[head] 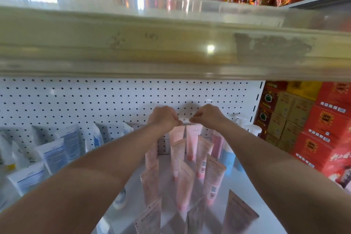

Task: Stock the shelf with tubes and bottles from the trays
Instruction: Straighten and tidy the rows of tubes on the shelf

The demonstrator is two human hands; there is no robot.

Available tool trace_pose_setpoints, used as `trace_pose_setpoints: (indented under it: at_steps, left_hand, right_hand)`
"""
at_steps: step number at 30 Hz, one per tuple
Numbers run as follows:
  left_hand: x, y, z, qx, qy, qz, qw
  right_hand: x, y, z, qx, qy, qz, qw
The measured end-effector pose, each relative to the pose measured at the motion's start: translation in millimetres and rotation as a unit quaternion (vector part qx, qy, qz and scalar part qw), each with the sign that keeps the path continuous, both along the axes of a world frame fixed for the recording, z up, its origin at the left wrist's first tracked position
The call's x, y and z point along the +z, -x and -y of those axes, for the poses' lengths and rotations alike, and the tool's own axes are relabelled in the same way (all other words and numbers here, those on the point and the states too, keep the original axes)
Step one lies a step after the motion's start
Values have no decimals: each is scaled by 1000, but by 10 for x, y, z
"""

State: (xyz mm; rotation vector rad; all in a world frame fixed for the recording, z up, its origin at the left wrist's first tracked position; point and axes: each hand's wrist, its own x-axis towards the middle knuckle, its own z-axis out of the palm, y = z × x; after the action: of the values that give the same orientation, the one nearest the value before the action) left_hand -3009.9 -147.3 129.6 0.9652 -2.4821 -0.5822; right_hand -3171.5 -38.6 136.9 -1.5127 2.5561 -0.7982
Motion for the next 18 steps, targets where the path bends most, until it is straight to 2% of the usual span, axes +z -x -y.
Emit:
trace_pose_setpoints:
  at_steps: [8, 13, 18]
  left_hand:
    - [135, -285, -389, -127, -49, 85, 987]
    - [79, -337, -452, -133, -76, 129, 980]
    - [49, -335, -487, -113, -66, 138, 982]
  right_hand:
    - [152, -233, -335, 36, -73, 65, 995]
    - [113, -316, -498, 27, -114, 71, 991]
    - [75, -327, -612, 21, -146, 73, 986]
